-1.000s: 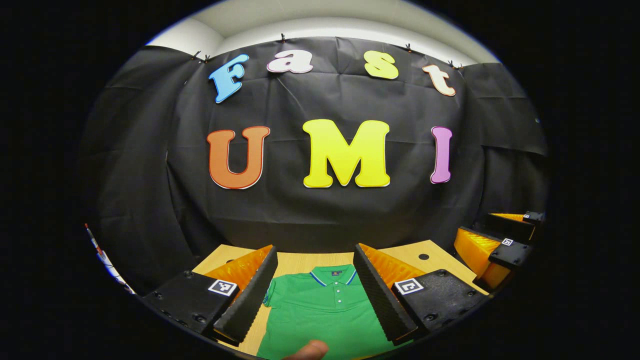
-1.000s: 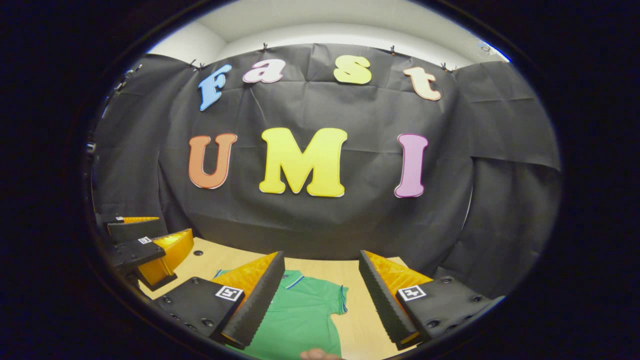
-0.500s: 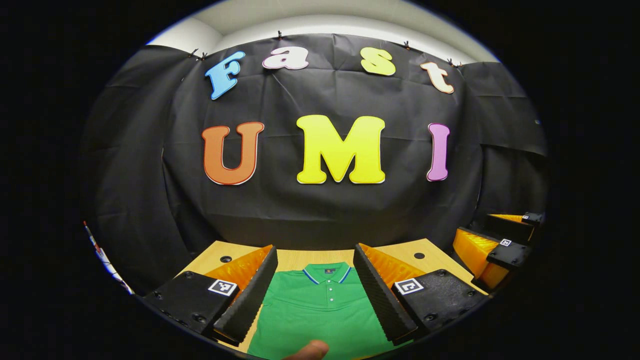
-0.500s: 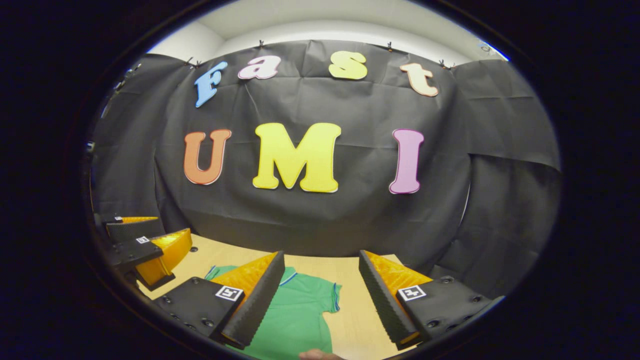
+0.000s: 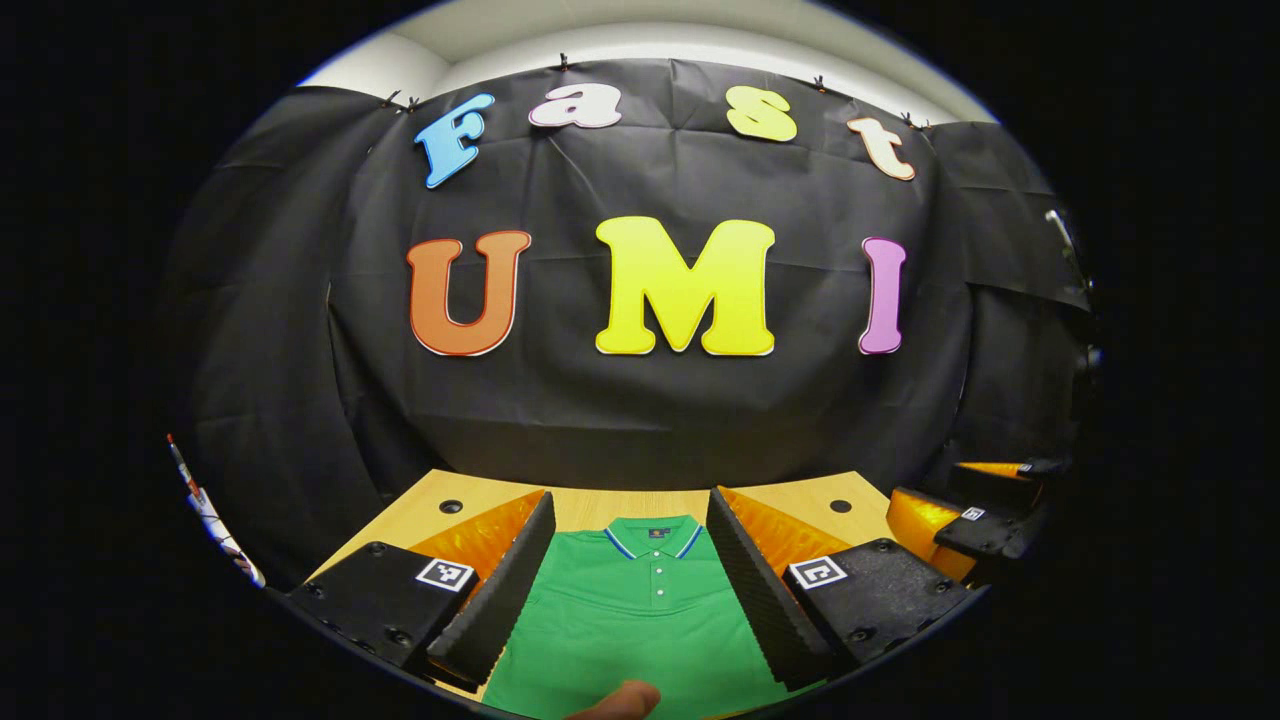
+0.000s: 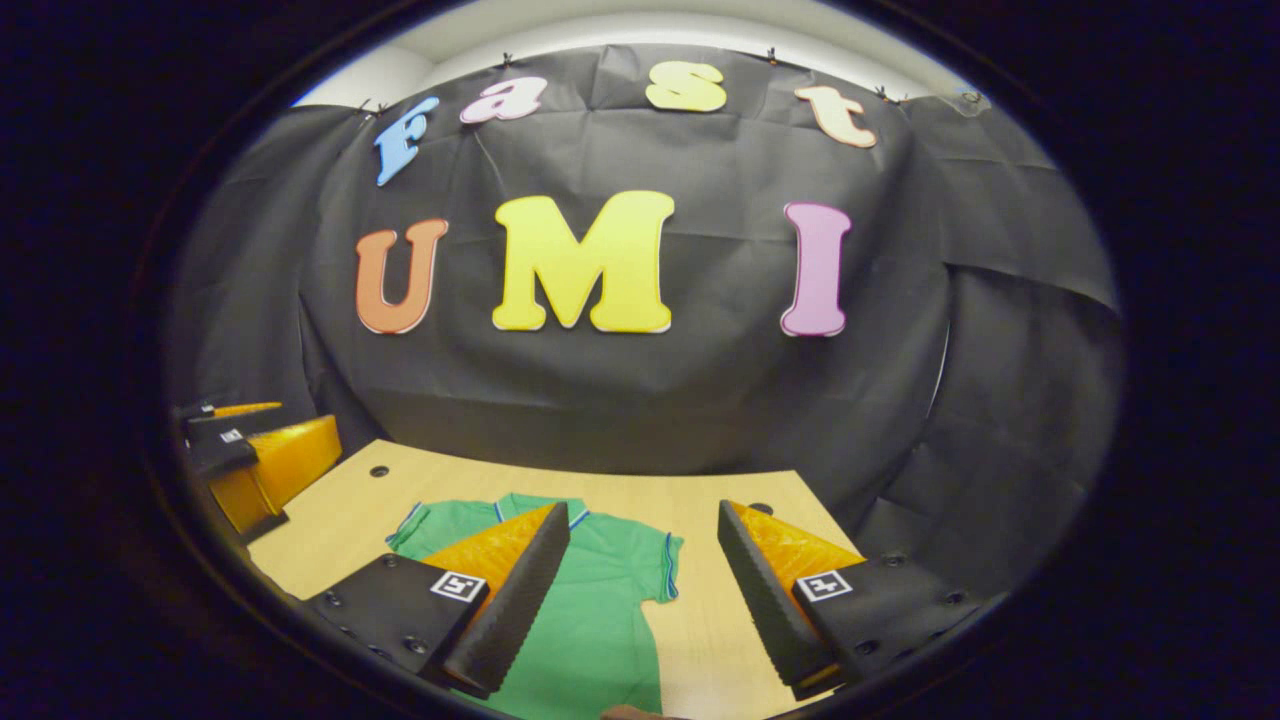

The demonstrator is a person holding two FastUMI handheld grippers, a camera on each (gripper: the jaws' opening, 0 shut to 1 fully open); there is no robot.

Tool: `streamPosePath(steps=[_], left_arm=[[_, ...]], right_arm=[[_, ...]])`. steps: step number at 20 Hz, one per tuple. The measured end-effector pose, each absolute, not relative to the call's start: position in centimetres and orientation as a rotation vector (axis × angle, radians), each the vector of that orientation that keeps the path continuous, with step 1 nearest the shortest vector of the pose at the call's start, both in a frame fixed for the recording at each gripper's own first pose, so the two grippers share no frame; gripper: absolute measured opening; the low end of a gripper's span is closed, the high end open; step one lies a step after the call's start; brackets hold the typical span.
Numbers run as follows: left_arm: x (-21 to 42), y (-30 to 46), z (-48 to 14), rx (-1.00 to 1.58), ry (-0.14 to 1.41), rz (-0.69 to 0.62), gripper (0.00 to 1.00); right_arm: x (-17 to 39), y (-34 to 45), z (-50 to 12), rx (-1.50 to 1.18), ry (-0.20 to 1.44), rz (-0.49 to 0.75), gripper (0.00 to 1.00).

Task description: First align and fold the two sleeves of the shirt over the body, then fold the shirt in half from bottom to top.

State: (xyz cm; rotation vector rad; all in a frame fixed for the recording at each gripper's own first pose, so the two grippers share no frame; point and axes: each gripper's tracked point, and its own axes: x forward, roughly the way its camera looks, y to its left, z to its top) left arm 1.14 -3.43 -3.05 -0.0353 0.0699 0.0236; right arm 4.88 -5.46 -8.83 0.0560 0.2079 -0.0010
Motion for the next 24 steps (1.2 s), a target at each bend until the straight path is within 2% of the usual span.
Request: streamPosePath(steps=[12,17,24], left_arm=[[1.9,-3.0,-4.9,-0.026,0.117,0.079,0.98],[2.2,-3.0,-5.9,-0.016,0.17,0.113,0.99],[1.6,-2.5,-7.7,0.032,0.211,0.153,0.98]], right_arm=[[14.6,-6.2,-23.2,0.0,0.495,0.033,0.97],[20.4,-7.7,-28.4,0.006,0.603,-0.016,0.96],[25.2,-8.2,-34.6,0.045,0.745,-0.028,0.96]])
